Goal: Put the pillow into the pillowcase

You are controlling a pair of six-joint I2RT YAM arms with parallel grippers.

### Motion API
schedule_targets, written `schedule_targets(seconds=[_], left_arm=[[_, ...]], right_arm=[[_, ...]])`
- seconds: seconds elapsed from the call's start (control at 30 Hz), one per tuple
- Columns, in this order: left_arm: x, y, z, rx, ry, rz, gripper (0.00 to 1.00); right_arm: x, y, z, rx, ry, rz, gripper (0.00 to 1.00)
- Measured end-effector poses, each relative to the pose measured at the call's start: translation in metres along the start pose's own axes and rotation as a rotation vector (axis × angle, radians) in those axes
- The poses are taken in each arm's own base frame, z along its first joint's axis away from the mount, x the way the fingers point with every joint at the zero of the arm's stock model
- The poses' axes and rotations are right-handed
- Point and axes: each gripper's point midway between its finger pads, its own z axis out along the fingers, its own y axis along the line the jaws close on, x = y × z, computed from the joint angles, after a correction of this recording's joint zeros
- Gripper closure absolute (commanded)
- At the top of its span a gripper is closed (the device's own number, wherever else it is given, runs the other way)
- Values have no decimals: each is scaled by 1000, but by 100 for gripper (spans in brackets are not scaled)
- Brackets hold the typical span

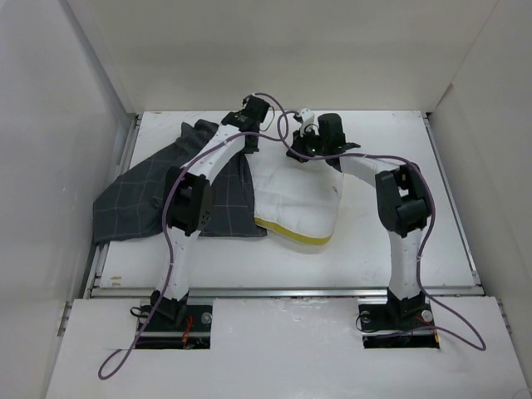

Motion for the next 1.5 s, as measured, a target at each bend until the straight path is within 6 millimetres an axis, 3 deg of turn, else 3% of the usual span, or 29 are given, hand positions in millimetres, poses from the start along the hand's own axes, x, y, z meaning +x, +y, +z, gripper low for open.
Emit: schedule_targets(seconds=[0.17, 0.3, 0.47, 0.63, 0.7, 0.8, 1.0, 1.07, 1.1, 1.13, 1.2, 1.23, 1.3, 1.33, 1.37, 1.5], left_arm=[[5, -12, 8, 33, 14, 53, 100], [-14, -36, -11, 94, -51, 94, 100], [-35, -80, -75, 236, -164, 166, 100], [-36, -117, -154, 369, -270, 253, 100], [-21, -135, -185, 439, -295, 292, 100], [17, -166, -215, 561, -295, 348, 100], [122, -197, -201, 735, -138, 374, 100], [146, -208, -200, 773, -103, 397, 100], [156, -213, -202, 785, -92, 406, 97], [160, -217, -204, 791, -91, 404, 87], [163, -221, -209, 792, -92, 387, 53], [163, -222, -210, 786, -96, 379, 53], [155, -217, -209, 755, -97, 329, 36], [150, -214, -208, 735, -97, 309, 15], [145, -208, -206, 706, -98, 297, 3], [115, -189, -208, 593, -160, 210, 0]], right_arm=[[-1, 13, -2, -47, -27, -17, 100], [2, 30, -22, -54, -55, -23, 100], [-9, 66, -62, -66, -141, -2, 100], [-44, 82, -99, -21, -339, 39, 100], [-52, 84, -113, -2, -438, 83, 100], [-37, 82, -128, 36, -517, 175, 100], [10, 81, -137, 109, -495, 316, 100], [23, 80, -138, 129, -478, 350, 100], [29, 80, -141, 140, -472, 365, 100], [34, 80, -145, 149, -468, 376, 100], [37, 83, -156, 161, -481, 391, 100], [35, 84, -163, 166, -492, 393, 100], [26, 87, -178, 175, -515, 393, 100], [22, 89, -185, 186, -524, 389, 100], [18, 88, -193, 206, -534, 390, 100], [11, 83, -219, 290, -556, 410, 100]])
